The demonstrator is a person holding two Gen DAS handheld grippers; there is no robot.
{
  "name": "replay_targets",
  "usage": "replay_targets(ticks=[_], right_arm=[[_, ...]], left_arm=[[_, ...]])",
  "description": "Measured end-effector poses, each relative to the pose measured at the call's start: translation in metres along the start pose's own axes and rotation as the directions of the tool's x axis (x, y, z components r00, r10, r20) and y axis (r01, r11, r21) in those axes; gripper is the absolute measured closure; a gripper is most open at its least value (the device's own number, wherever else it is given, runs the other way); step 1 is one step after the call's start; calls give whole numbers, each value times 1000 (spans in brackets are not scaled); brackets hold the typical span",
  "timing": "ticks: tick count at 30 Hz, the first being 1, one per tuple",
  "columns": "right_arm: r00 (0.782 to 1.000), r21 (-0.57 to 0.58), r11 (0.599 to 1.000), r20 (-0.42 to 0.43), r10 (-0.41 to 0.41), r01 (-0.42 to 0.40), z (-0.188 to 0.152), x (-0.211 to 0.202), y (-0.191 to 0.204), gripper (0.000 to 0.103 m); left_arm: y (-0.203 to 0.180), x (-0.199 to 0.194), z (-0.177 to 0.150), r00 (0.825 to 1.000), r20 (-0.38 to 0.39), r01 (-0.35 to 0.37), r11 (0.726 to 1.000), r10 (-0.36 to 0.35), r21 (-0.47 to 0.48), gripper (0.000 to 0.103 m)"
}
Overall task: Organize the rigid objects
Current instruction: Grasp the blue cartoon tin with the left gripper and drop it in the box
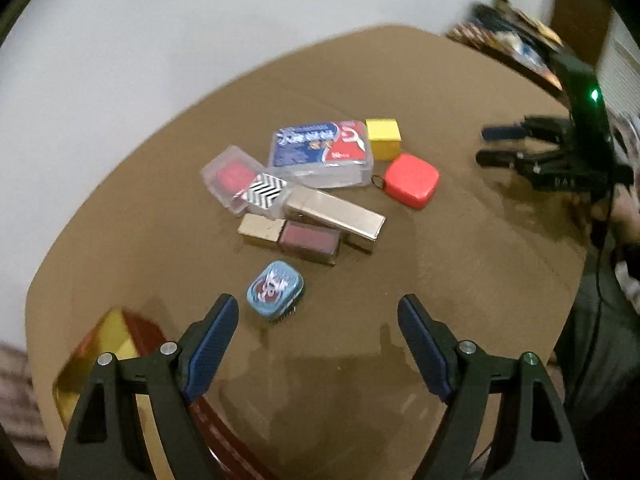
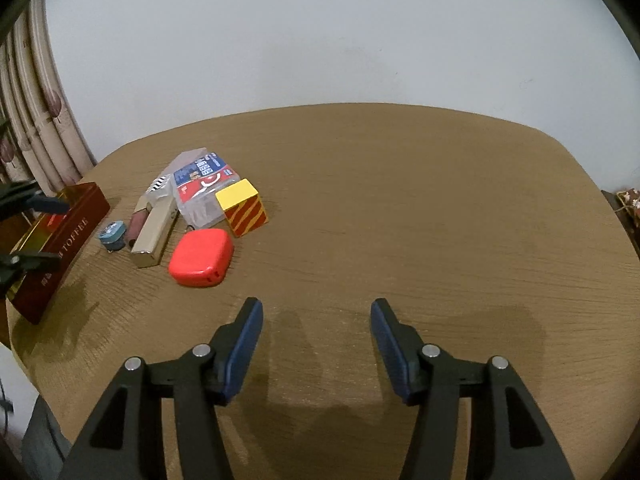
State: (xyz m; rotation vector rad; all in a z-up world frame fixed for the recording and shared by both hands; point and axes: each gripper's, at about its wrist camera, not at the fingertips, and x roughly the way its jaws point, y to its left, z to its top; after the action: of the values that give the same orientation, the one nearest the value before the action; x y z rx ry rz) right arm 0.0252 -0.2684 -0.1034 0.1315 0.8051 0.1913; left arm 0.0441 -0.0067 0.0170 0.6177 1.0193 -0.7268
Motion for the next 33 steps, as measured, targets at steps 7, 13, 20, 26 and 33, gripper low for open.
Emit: replay_targets(ticks=[7,13,20,26,33], right_arm=[[1000,32,999,-5,29,-29,-4,4,-1,45],[999,34,999,-27,28,-27,-2,14,5,45],[999,31,999,-30,29,-28,-2,16,8,42],[999,30,999,-33,29,-28,-3,21,13,41],[999,32,999,-36,25,-24,-2,25,17,41]], left_arm=[[17,33,9,995,-103,2,998,5,69,36],[25,45,11,990,-137,31,995,-18,92,36],[31,63,14,980,-183,92,994,-80,58,62],[37,57,13,979,-183,83,996,-88,-31,75],[28,-15,-16,996,-47,-83,919,70,-386,74]])
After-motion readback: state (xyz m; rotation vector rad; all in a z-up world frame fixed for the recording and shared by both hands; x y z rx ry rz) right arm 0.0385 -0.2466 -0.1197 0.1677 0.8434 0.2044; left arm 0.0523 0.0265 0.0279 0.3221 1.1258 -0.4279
